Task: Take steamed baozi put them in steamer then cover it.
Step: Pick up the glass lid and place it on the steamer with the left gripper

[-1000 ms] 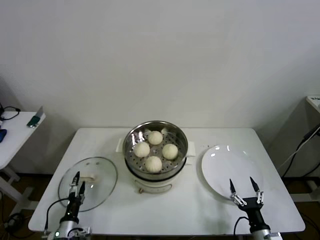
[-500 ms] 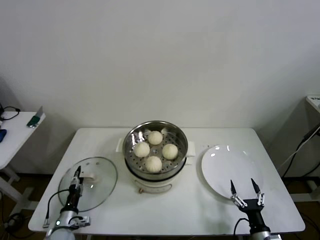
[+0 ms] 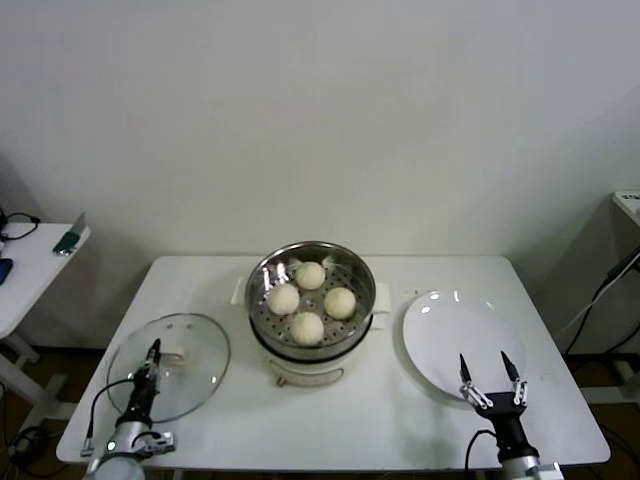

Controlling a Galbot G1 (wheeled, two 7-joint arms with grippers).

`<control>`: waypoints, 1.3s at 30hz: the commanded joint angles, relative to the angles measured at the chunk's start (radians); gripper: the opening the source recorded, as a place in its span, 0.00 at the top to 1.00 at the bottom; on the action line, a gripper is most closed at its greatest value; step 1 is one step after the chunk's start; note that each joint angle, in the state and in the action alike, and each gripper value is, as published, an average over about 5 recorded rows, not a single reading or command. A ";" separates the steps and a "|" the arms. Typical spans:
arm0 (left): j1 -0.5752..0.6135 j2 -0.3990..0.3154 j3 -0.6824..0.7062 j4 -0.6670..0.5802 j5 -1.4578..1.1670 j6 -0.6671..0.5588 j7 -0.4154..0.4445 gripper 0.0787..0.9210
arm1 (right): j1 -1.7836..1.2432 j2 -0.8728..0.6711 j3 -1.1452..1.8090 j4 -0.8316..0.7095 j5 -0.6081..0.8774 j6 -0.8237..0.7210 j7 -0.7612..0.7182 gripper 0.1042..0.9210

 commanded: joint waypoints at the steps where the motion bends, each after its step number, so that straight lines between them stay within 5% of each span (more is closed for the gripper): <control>1: 0.018 0.005 0.002 -0.086 -0.056 0.007 0.018 0.93 | -0.001 -0.002 0.001 0.005 0.000 -0.005 -0.002 0.12; 8: 0.083 0.078 -0.014 -0.351 -0.239 0.100 0.107 0.93 | -0.003 -0.007 0.002 0.011 -0.011 -0.008 -0.002 0.12; 20: 0.056 0.273 0.001 -0.742 -0.372 0.485 0.442 0.93 | 0.019 -0.002 0.003 0.001 -0.087 -0.073 0.063 0.12; 31: -0.186 0.194 0.424 -0.816 -0.144 0.689 0.577 0.93 | 0.038 -0.007 -0.002 -0.026 -0.095 -0.075 0.076 0.12; 39: -0.303 0.091 0.583 -0.758 -0.016 0.758 0.673 0.93 | 0.070 0.009 -0.020 -0.051 -0.107 -0.076 0.091 0.12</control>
